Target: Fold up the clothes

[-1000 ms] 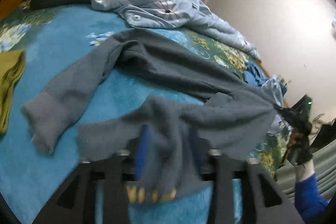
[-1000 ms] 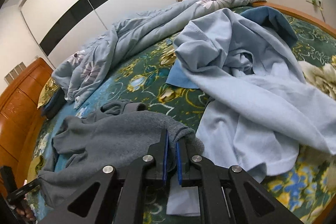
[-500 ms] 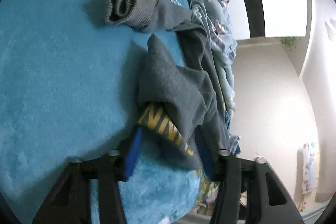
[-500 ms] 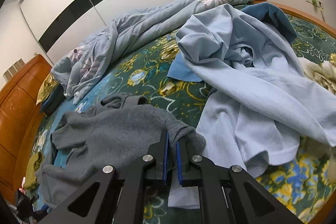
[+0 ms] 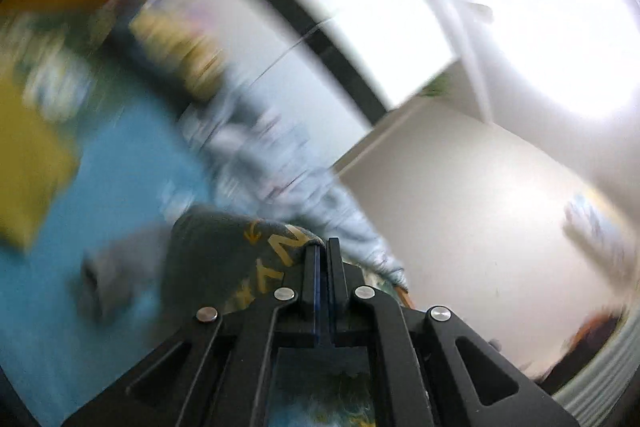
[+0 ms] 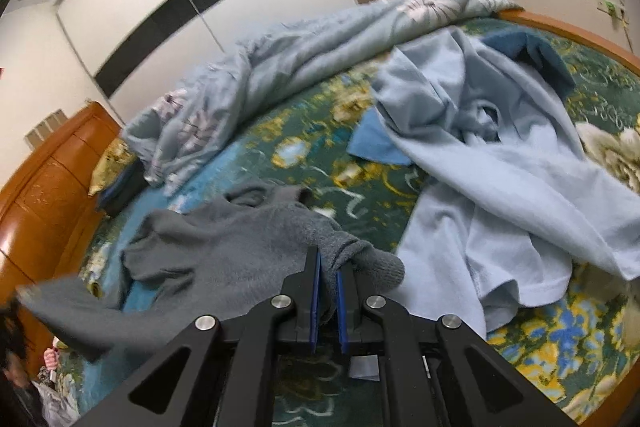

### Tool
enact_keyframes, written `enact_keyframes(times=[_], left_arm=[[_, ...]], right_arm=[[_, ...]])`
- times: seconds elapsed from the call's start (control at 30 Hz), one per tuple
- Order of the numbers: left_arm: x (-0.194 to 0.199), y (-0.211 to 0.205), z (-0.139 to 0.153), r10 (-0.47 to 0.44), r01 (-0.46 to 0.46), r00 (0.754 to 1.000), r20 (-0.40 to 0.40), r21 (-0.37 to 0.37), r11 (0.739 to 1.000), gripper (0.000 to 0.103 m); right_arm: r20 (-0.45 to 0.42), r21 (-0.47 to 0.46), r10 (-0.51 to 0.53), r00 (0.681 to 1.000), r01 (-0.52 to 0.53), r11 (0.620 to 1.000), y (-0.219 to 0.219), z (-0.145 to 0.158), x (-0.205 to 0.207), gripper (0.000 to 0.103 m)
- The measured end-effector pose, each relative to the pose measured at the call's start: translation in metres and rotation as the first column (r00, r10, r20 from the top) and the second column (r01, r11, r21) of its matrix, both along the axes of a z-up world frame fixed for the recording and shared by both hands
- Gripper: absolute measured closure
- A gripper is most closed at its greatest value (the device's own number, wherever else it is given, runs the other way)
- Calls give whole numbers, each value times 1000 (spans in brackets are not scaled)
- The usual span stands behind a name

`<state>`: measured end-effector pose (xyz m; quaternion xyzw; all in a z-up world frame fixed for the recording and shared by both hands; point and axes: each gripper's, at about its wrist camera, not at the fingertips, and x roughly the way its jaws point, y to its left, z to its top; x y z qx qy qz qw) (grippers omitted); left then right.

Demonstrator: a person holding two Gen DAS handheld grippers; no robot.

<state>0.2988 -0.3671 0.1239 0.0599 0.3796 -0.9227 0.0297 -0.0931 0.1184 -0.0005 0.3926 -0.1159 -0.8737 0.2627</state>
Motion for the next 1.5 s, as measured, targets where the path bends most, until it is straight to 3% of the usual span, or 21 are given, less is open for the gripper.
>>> enact_keyframes(times=[0.07,0.13,0.2,0.27,0.37,0.43,0.5,0.67,0.73,0.8,0.83,0.97,1.07,1.17,1.23,1.3,1.33,1.43,1.5], left_arm=[[15,18,9,10,-9,1000,8,-85,996,100],[23,28,-13,26,-17,996,90,-103,994,100],[31,25,-71,39,-34,969,243,-24,999,100],[35,20,-130,47,-77,916,397,59,995,100],[48,10,-194,28,-136,860,509,177,975,101],[61,8,-212,12,-153,859,511,234,960,101],[64,7,-216,4,-151,858,514,245,958,100],[80,0,-193,-4,-108,863,506,191,976,96],[90,-6,-183,21,-110,863,505,146,983,83],[102,-22,-174,102,-160,849,519,67,985,72],[105,-32,-170,146,-193,839,524,35,981,70],[100,-83,-159,281,-248,747,602,-140,959,67],[79,-118,-168,288,-225,694,660,-180,957,67],[62,-141,-178,269,-191,673,688,-190,963,67],[56,-151,-187,232,-157,677,699,-171,973,67],[51,-157,-194,204,-126,679,705,-161,979,67],[50,-158,-196,195,-113,680,707,-162,980,67],[50,-159,-196,173,-85,702,691,-160,984,65],[50,-160,-197,156,-93,730,665,-130,987,65]], right_arm=[[-7,5,18,1000,-18,1000,-2,1,6,95],[4,42,18,1000,-18,999,-3,-8,9,95],[34,59,13,999,-15,998,0,-21,8,95],[89,23,5,996,-7,1000,8,-38,6,95],[115,-17,8,993,-6,1000,13,-46,6,95],[104,24,15,995,-18,1000,8,-42,7,95],[96,50,19,995,-24,998,4,-39,7,95],[107,44,10,994,-15,999,6,-42,6,95],[112,40,10,994,-14,999,7,-42,7,95],[112,50,14,994,-20,999,6,-42,7,95],[111,60,16,994,-23,998,5,-41,7,94],[112,87,18,994,-28,996,1,-39,5,93],[119,92,11,993,-22,996,0,-38,5,93],[116,132,22,993,-38,990,-3,-34,10,93],[110,167,36,993,-54,985,-5,-30,14,89],[71,255,21,997,-39,966,-5,-21,24,74],[28,326,-9,1000,0,945,-5,-14,30,61],[-98,433,8,995,35,901,-20,9,48,59],[-97,386,160,982,-111,916,-57,18,58,59]])
